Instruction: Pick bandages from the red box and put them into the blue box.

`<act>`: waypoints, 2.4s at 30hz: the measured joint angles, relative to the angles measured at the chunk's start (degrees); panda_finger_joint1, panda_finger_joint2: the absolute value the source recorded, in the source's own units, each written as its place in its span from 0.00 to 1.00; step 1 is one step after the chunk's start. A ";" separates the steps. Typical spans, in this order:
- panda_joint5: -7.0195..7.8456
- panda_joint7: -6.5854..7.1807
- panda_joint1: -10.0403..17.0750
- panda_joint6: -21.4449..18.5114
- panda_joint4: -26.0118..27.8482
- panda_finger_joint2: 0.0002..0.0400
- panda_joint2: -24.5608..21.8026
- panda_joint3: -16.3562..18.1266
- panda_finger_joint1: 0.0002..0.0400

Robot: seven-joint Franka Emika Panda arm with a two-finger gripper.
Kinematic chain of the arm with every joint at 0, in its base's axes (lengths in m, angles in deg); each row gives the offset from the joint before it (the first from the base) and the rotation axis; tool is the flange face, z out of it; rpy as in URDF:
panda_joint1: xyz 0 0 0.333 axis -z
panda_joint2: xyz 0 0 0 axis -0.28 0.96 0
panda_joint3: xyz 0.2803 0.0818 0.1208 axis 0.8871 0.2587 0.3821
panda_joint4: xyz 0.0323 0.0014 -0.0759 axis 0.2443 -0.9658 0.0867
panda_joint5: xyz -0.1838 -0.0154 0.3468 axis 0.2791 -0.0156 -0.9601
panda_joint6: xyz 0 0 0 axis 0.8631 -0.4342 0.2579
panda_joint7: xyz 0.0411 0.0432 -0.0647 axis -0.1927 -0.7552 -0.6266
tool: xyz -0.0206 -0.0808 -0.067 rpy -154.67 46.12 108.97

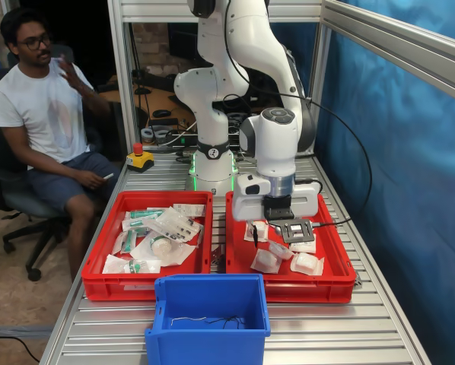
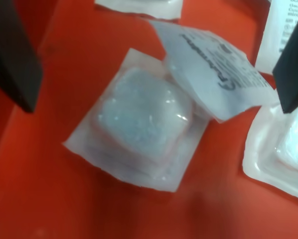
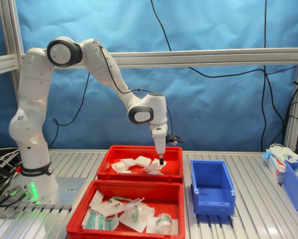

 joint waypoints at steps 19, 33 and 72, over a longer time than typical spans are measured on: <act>0.00 0.00 -3.64 4.72 -0.94 1.00 5.99 0.08 1.00; 0.00 0.00 -6.09 5.23 -1.03 1.00 6.55 0.30 1.00; 0.00 0.00 -6.20 5.47 -3.86 1.00 6.00 0.32 1.00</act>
